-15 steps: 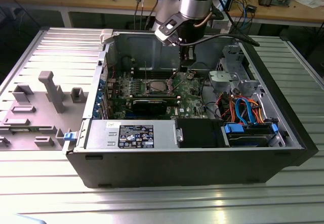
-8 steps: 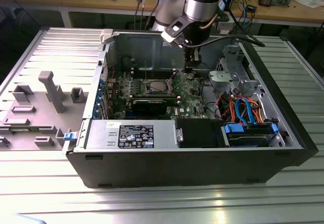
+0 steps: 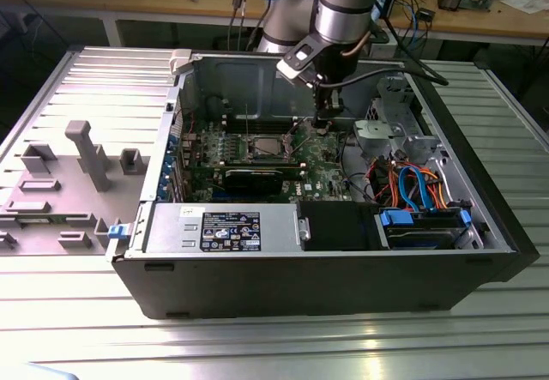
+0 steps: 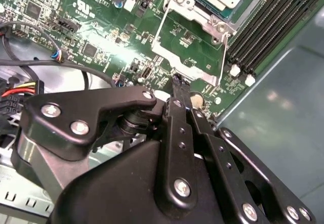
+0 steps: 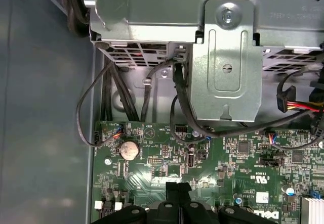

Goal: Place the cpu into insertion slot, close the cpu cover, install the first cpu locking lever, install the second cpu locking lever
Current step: 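Close the cpu cover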

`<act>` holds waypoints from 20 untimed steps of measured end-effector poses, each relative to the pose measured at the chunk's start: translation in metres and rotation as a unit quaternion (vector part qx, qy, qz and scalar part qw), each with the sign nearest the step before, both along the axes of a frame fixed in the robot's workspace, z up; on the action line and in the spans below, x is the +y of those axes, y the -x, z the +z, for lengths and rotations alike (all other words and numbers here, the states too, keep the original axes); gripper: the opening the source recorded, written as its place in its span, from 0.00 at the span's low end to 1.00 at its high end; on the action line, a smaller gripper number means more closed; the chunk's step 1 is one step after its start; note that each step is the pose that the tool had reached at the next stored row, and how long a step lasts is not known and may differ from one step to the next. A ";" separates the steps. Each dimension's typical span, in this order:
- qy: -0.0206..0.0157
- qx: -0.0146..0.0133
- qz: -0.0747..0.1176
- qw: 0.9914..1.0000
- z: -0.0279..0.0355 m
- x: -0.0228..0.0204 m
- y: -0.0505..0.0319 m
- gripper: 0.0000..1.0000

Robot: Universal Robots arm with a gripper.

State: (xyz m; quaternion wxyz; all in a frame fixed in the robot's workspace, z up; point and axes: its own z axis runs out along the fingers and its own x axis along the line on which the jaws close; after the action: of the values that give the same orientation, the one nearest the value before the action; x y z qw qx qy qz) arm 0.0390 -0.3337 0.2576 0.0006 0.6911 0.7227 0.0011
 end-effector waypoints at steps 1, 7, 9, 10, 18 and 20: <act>0.000 0.000 0.000 1.000 -0.0001 0.0000 0.0008 0.11; 0.000 0.000 0.000 1.000 -0.0001 0.0001 0.0049 0.11; 0.000 0.000 0.000 1.000 -0.0002 0.0001 0.0050 0.11; 0.000 0.000 0.000 1.000 -0.0003 0.0001 0.0050 0.11; 0.000 0.000 0.000 1.000 -0.0003 0.0000 0.0071 0.11; 0.000 0.000 0.000 1.000 -0.0003 0.0001 0.0090 0.11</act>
State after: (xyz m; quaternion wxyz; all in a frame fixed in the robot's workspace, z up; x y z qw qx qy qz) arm 0.0299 -0.3337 0.2572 0.0006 0.6911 0.7228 0.0011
